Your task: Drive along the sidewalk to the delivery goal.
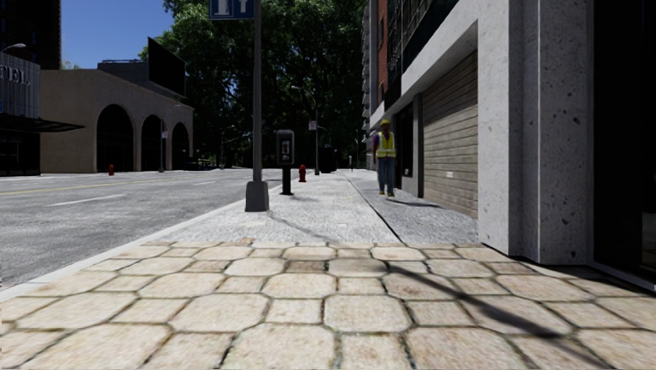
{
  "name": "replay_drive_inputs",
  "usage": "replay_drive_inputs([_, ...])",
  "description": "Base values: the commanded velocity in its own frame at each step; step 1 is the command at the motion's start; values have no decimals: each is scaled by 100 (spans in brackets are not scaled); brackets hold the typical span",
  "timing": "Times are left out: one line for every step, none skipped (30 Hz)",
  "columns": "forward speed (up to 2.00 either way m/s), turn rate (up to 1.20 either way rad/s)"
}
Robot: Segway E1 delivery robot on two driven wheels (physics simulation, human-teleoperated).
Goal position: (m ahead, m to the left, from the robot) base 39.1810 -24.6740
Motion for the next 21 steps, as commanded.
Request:
replay_drive_inputs([200,0])
replay_drive_inputs([200,0])
replay_drive_inputs([200,0])
replay_drive_inputs([200,0])
replay_drive_inputs([200,0])
replay_drive_inputs([200,0])
replay_drive_inputs([200,0])
replay_drive_inputs([200,-1])
replay_drive_inputs([200,-5])
replay_drive_inputs([200,-13])
replay_drive_inputs([200,-16])
replay_drive_inputs([200,-16])
replay_drive_inputs([200,-16])
replay_drive_inputs([200,-8])
replay_drive_inputs([200,0])
replay_drive_inputs([200,0])
replay_drive_inputs([200,0])
replay_drive_inputs([200,0])
replay_drive_inputs([200,0])
replay_drive_inputs([200,0])
replay_drive_inputs([200,0])
